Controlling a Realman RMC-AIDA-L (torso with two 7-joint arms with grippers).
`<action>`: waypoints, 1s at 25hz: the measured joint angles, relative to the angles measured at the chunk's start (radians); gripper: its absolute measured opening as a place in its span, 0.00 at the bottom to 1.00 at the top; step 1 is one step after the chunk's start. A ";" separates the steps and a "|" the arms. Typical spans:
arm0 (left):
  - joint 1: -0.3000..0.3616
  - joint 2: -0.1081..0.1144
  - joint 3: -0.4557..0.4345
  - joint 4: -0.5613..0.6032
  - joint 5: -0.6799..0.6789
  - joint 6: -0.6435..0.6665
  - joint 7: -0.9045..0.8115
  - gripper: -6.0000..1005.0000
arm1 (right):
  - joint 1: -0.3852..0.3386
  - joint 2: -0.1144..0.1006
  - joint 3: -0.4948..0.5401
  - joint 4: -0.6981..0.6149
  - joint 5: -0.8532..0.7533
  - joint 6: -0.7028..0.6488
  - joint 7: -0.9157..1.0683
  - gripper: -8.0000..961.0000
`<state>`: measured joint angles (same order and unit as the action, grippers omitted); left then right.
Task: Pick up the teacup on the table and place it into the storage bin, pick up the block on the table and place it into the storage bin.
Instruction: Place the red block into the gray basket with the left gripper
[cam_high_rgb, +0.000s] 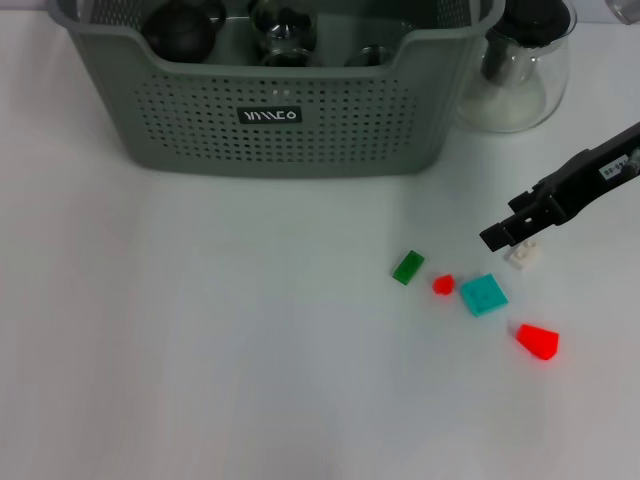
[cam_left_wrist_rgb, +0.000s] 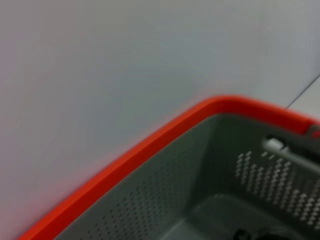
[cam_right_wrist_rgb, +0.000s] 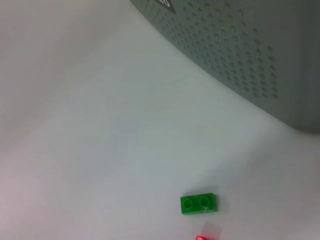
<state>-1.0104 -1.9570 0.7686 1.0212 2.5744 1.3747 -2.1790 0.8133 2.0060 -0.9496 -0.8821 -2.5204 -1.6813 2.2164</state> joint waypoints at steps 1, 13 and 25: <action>-0.009 -0.004 0.012 -0.030 0.007 -0.031 0.000 0.26 | 0.000 0.001 0.000 0.000 0.000 0.000 0.002 0.85; -0.038 -0.041 0.177 -0.118 0.064 -0.210 -0.066 0.29 | 0.009 0.002 -0.007 0.000 -0.001 -0.005 0.012 0.85; -0.010 -0.059 0.169 -0.049 0.020 -0.139 -0.057 0.52 | 0.002 -0.002 -0.008 0.000 -0.002 -0.004 0.002 0.85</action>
<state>-1.0208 -2.0164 0.9378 0.9723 2.5942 1.2355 -2.2363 0.8153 2.0036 -0.9572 -0.8820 -2.5221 -1.6857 2.2188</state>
